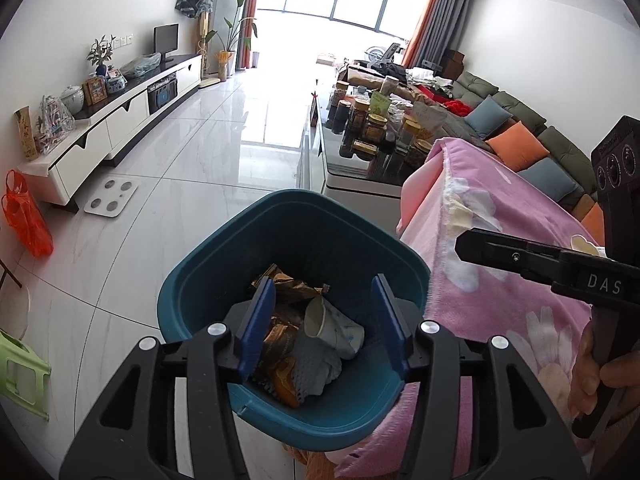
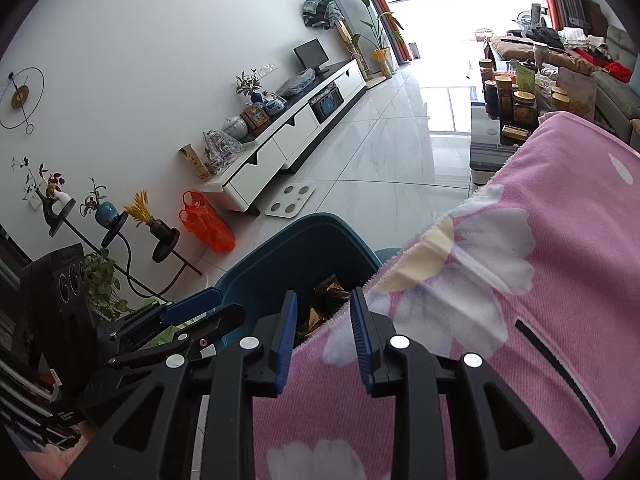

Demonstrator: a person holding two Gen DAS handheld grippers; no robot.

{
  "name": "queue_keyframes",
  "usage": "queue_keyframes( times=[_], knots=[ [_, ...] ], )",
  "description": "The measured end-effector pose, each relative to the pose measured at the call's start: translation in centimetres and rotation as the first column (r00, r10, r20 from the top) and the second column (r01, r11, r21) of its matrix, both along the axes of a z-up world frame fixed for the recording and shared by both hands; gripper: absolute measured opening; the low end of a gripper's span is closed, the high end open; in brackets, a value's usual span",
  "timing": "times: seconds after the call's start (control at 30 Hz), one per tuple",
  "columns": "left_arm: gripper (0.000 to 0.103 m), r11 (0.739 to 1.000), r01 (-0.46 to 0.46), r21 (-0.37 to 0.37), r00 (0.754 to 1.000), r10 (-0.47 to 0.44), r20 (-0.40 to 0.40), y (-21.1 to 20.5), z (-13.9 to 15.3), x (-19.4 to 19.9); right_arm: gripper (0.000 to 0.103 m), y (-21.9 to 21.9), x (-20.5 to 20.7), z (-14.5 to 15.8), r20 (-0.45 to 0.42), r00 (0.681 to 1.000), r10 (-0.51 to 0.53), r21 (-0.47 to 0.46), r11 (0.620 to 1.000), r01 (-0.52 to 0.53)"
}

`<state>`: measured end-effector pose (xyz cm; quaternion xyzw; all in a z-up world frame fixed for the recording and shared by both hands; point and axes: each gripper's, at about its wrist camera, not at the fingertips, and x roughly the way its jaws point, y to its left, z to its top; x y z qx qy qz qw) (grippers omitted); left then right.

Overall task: Collect trash
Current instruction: 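Open the right tool to drop the gold wrapper into the bin, then bring both tools back over the table toward the paper cup and peel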

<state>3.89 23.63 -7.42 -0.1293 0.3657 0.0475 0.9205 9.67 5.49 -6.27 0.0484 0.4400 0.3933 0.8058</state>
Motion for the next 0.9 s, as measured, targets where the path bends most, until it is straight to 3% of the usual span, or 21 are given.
queue_keyframes(
  times=[0.3,0.47,0.63,0.9],
  knots=[
    [0.075,0.993,0.112,0.023,0.991,-0.114,0.065,-5.1,2.6,-0.9,0.037,-6.5,-2.5,2.5,0.087,0.994,-0.066,0.040,0.997,0.062],
    [0.082,0.979,0.201,0.025,0.975,-0.202,0.092,-8.4,3.5,-0.8,0.046,-11.4,-3.4,2.9,0.106,0.984,-0.146,0.060,0.988,0.140],
    [0.085,0.947,0.319,0.031,0.940,-0.320,0.119,-12.8,4.4,0.0,0.050,-16.9,-4.6,2.5,0.109,0.959,-0.260,0.057,0.965,0.255],
    [0.085,0.866,0.497,0.057,0.858,-0.501,0.116,-20.9,5.3,2.4,0.053,-25.7,-5.5,1.1,0.079,0.889,-0.450,0.057,0.893,0.447]
  ],
)
